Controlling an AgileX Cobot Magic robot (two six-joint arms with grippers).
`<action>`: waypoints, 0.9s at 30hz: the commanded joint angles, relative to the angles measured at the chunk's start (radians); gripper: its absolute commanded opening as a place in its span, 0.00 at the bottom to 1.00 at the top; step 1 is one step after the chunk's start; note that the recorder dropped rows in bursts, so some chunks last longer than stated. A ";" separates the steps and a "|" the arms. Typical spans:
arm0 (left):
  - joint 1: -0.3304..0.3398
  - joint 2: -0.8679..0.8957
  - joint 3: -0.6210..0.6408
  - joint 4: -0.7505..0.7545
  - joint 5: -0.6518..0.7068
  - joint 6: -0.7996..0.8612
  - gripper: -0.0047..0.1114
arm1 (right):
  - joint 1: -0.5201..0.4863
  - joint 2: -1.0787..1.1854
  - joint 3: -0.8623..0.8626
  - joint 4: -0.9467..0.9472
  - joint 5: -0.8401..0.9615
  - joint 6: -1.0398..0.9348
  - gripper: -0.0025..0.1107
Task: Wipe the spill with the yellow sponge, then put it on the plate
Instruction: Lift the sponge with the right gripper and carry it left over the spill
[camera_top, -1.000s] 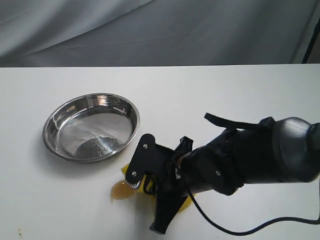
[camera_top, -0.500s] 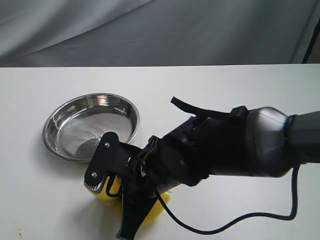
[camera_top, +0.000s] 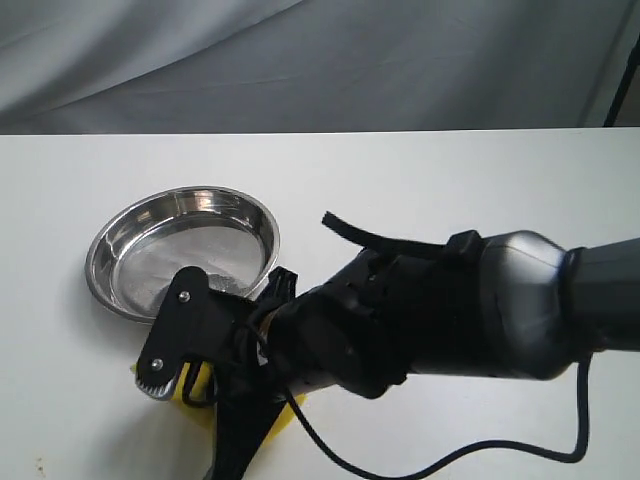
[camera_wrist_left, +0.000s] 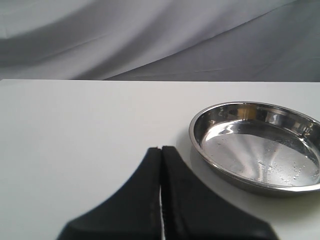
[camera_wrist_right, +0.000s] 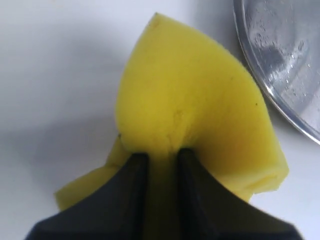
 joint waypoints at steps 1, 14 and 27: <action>0.002 -0.002 -0.006 0.002 -0.008 -0.009 0.04 | 0.038 0.041 -0.007 -0.002 -0.060 -0.011 0.02; 0.002 -0.002 -0.006 0.002 -0.008 -0.009 0.04 | 0.005 0.162 -0.007 0.063 -0.007 0.011 0.02; 0.002 -0.002 -0.006 0.002 -0.008 -0.009 0.04 | -0.280 0.162 -0.007 -0.013 0.248 0.015 0.02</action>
